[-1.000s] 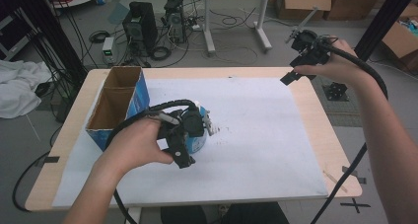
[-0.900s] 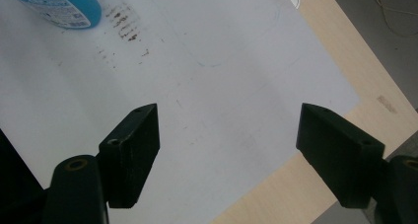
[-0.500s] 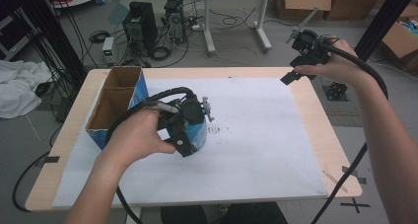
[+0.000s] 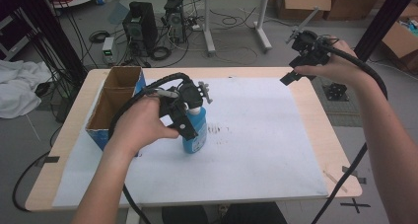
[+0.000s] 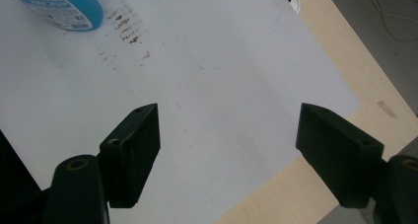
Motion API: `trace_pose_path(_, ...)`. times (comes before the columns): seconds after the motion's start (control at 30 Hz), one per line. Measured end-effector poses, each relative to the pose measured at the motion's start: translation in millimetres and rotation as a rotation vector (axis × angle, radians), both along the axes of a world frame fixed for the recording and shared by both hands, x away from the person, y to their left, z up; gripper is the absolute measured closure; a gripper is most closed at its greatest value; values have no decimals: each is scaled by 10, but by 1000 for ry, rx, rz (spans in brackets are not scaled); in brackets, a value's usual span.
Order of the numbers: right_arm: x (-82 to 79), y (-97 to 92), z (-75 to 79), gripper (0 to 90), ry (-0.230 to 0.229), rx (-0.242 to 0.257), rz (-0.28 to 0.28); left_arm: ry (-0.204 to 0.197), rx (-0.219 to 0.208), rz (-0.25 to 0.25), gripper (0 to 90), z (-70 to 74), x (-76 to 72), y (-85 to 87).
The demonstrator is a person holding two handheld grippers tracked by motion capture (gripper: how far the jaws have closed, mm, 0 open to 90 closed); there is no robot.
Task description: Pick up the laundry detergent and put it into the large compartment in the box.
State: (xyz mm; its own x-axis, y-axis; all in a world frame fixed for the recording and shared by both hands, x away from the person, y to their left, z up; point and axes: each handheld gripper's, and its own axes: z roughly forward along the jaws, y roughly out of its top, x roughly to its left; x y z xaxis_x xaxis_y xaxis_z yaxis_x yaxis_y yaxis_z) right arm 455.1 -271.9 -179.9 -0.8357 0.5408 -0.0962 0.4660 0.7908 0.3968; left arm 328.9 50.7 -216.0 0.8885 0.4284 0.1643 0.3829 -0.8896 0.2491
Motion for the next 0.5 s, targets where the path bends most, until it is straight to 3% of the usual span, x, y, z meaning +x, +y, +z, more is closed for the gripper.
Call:
trace_pose_path(0.2, 0, -6, 2, 250, -3, 1, 3, 0, -36, 67, 158, 13, 113, 14)
trace_pose_path(0.5, -14, -20, 5, 250, -4, 1, -2, 6, -46, 118, 158, -27, 209, -20)
